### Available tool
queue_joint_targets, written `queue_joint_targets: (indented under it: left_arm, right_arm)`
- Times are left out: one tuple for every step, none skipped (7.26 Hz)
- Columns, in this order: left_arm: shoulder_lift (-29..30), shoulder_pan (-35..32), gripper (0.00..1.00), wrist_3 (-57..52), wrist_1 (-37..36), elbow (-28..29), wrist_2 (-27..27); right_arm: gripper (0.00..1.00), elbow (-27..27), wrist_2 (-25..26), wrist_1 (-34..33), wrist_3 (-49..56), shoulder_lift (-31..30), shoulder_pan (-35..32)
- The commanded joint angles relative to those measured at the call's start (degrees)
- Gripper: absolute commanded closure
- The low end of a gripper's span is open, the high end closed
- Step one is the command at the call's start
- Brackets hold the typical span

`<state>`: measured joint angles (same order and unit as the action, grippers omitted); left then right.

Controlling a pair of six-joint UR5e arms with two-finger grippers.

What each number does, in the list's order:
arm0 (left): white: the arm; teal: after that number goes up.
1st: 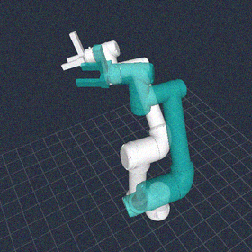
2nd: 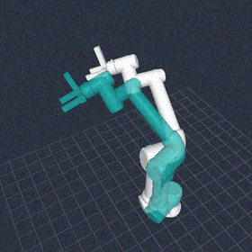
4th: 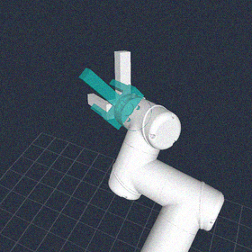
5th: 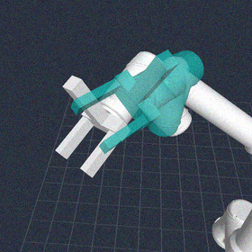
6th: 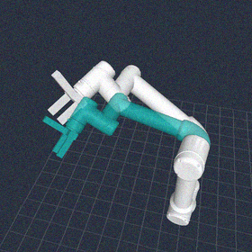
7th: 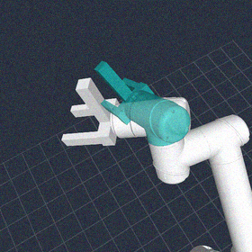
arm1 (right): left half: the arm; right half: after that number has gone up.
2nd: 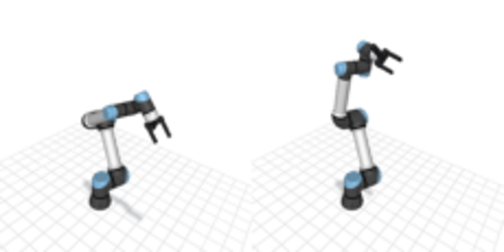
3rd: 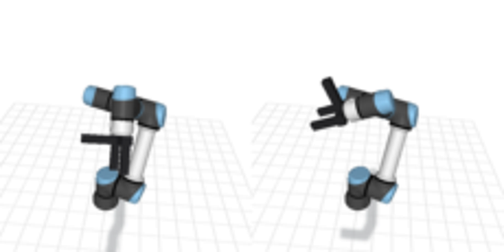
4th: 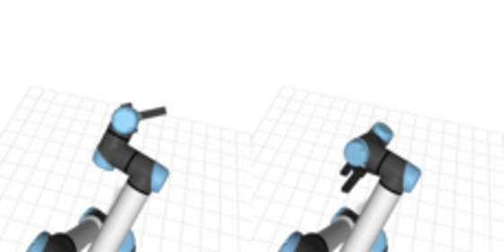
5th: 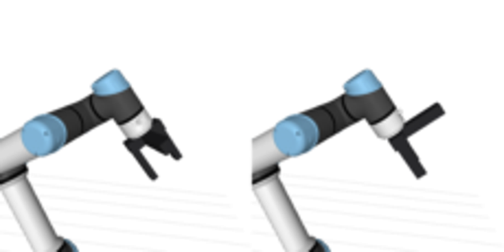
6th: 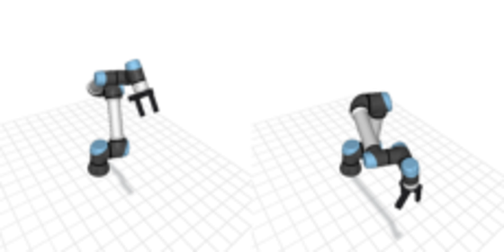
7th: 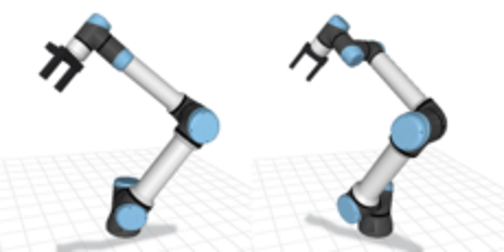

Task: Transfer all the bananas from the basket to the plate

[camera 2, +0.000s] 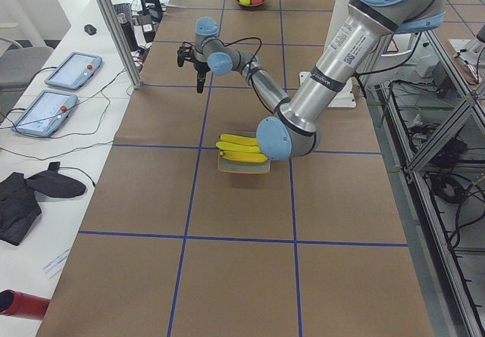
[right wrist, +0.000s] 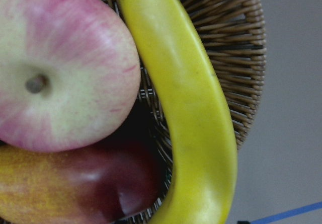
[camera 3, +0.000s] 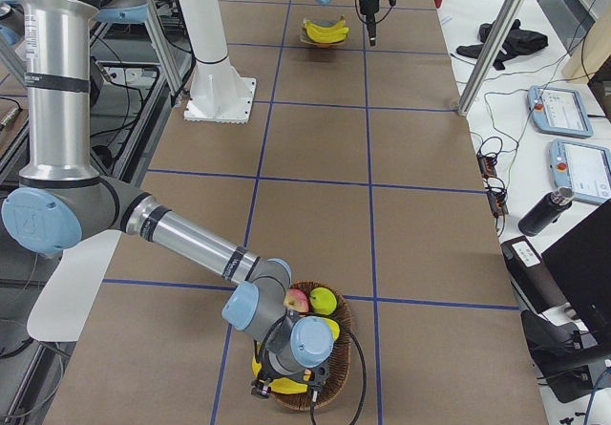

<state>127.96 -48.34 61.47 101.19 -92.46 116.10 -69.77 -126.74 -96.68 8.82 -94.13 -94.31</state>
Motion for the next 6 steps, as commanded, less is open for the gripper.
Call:
queue_joint_targets:
  left_arm:
    - [0.0, 0.0, 0.00, 0.0, 0.0, 0.0, 0.0]
    - [0.0, 0.0, 0.00, 0.0, 0.1, 0.0, 0.0]
    - [0.0, 0.0, 0.00, 0.0, 0.0, -0.1, 0.0]
    - [0.0, 0.0, 0.00, 0.0, 0.0, -0.1, 0.0]
    - [-0.1, 0.0, 0.00, 0.0, 0.0, -0.2, 0.0]
    - [-0.1, 0.0, 0.00, 0.0, 0.0, -0.3, 0.0]
  right_arm:
    - [0.20, 0.5, 0.0, 0.6, -0.1, -0.1, 0.0]
    - [0.20, 1.3, 0.1, 1.7, -0.2, -0.1, 0.0]
    - [0.19, 1.8, 0.1, 2.5, -0.3, -0.1, 0.0]
    - [0.19, 1.8, 0.0, 2.5, -0.3, -0.1, 0.0]
    - [0.24, 1.7, 0.0, 2.5, -0.4, -0.1, 0.0]
    - [0.44, 1.7, -0.2, 2.5, -0.6, -0.1, 0.0]
